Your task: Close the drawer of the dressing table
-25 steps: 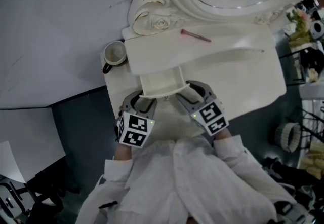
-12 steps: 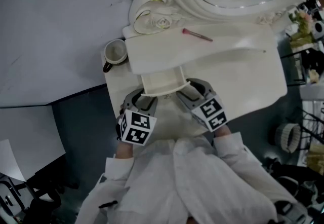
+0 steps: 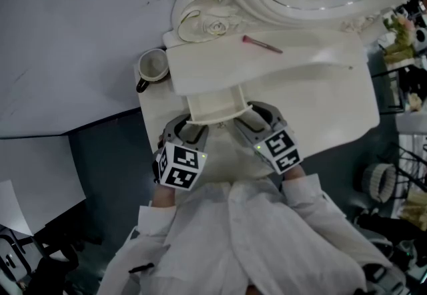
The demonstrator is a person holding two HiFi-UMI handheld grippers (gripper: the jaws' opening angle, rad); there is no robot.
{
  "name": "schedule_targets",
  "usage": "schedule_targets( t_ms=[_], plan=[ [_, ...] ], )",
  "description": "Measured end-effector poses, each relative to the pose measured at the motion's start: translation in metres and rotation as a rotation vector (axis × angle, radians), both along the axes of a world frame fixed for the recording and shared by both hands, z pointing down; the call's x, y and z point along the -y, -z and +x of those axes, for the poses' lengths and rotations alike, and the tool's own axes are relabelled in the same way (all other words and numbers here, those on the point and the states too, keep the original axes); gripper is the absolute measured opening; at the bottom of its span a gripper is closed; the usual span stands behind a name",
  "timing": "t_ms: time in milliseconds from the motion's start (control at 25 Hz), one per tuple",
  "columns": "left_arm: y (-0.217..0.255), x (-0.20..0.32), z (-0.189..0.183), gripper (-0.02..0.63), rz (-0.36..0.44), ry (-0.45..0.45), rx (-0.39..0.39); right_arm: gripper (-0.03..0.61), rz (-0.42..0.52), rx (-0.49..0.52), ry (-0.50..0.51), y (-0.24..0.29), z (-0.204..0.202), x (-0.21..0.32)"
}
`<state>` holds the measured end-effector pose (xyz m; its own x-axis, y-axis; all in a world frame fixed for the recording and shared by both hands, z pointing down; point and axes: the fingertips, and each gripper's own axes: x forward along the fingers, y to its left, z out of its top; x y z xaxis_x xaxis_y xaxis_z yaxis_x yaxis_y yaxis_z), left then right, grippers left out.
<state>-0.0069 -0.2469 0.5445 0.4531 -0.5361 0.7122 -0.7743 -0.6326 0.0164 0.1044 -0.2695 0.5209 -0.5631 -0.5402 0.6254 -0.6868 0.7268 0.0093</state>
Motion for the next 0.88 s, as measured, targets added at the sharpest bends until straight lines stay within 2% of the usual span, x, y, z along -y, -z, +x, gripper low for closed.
schedule_targets(
  t_ms=[320,640,880],
  plan=[
    [0.010,0.001,-0.001,0.201,0.035,0.003,-0.015,0.207,0.076,-0.013,0.026,0.014,-0.001,0.002],
    [0.015,0.004,-0.002,0.201,0.065,0.002,0.004,0.207,0.093,0.002,0.006,0.015,-0.001,0.006],
    [0.010,0.009,-0.003,0.199,0.045,0.014,0.009,0.207,0.068,0.005,-0.011,0.009,-0.002,0.012]
  ],
)
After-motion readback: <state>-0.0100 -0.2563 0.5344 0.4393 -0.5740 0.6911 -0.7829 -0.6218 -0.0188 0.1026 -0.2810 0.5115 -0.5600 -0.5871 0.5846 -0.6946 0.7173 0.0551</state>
